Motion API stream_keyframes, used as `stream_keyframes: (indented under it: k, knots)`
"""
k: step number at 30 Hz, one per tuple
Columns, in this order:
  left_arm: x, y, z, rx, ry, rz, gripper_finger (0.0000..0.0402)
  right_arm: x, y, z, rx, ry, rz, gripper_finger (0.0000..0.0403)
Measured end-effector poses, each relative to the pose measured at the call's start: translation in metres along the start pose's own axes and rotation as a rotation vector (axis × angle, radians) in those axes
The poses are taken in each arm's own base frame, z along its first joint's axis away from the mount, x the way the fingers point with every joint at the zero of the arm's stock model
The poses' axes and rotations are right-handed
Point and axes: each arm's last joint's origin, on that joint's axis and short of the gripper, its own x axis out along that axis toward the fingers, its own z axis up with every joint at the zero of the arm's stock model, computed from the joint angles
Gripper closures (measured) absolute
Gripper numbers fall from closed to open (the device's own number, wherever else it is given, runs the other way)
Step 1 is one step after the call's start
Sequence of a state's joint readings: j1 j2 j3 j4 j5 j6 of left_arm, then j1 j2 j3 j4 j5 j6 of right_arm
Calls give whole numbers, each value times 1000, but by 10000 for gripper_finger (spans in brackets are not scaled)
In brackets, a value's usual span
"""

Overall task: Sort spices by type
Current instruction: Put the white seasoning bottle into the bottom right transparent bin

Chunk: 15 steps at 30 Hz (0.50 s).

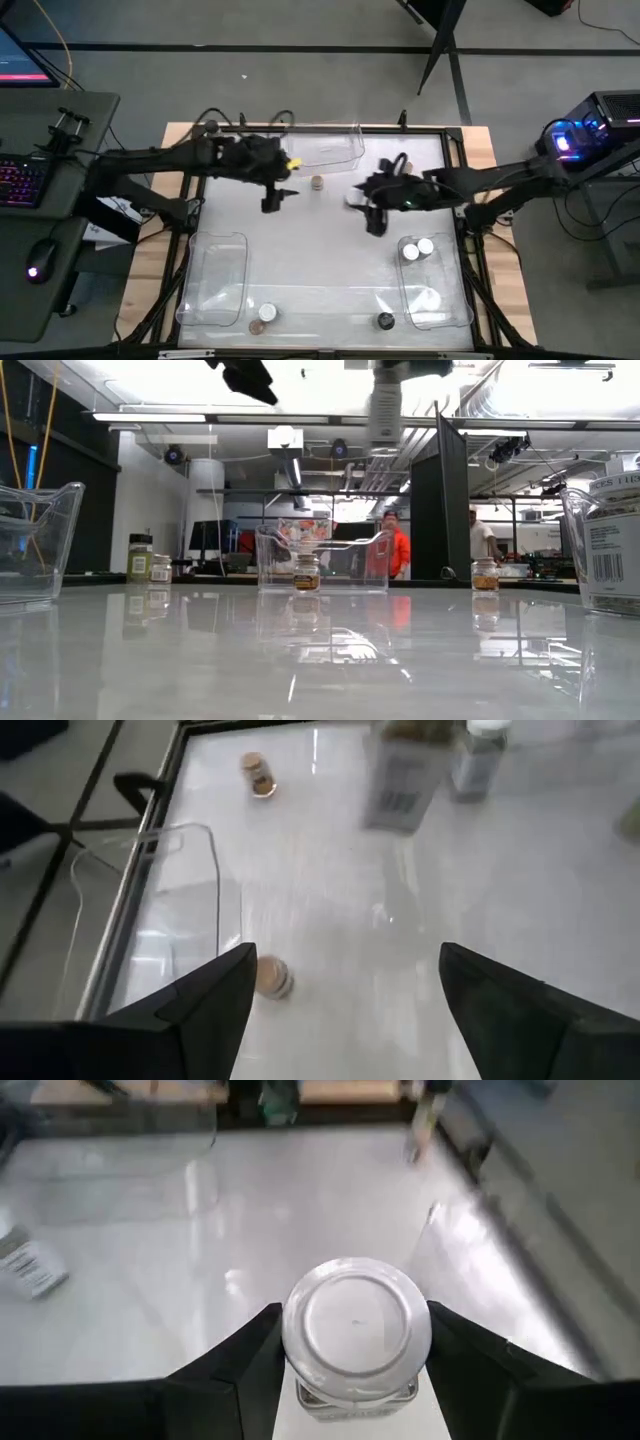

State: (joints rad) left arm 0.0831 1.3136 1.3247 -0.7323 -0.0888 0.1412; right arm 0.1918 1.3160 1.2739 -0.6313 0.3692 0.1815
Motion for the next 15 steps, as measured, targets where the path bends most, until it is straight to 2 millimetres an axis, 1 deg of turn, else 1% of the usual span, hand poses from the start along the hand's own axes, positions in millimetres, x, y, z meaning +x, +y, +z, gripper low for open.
stream_keyframes:
  k: [4,6,10,15]
  knots:
    - [-12,0,-14,-86,-151,16,108,-37,5,-20,101,124,40,204]
    - [-13,-1,-23,-145,-225,18,108,-57,10,-32,161,187,54,204]
    - [-5,-5,-43,-272,-304,6,108,-92,23,-56,266,282,56,204]
    - [4,-8,-58,-379,-299,-10,108,-121,38,-84,352,389,19,204]
